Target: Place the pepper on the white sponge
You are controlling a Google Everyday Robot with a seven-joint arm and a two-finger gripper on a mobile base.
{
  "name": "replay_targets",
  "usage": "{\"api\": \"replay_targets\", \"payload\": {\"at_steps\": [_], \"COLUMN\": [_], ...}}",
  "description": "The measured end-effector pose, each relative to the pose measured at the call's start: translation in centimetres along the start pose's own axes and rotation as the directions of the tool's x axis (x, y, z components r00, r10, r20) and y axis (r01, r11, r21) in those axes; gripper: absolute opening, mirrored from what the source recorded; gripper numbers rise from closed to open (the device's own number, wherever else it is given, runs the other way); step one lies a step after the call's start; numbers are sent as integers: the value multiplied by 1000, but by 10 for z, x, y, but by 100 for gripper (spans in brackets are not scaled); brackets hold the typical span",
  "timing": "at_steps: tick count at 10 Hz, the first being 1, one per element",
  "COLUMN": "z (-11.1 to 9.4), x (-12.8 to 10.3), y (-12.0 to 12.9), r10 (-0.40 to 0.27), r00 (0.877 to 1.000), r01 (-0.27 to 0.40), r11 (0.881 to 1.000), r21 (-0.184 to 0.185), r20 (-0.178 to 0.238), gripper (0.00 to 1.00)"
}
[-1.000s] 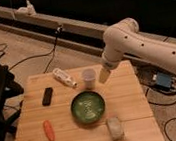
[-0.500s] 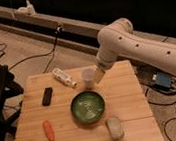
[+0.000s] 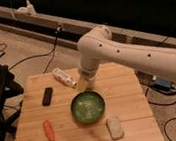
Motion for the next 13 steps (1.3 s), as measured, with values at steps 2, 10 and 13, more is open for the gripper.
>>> {"api": "replay_targets", "payload": {"at_steps": [2, 10, 13], "z": [21, 71, 78], "x": [-27, -64, -57], "y": [31, 107, 99], "r10": [-42, -132, -90], "r00": [999, 991, 996], "r01": [43, 133, 87], "r11": [998, 978, 984], "r21": [-56, -160, -157], "r20": [19, 15, -13], "gripper": [65, 65, 65]}}
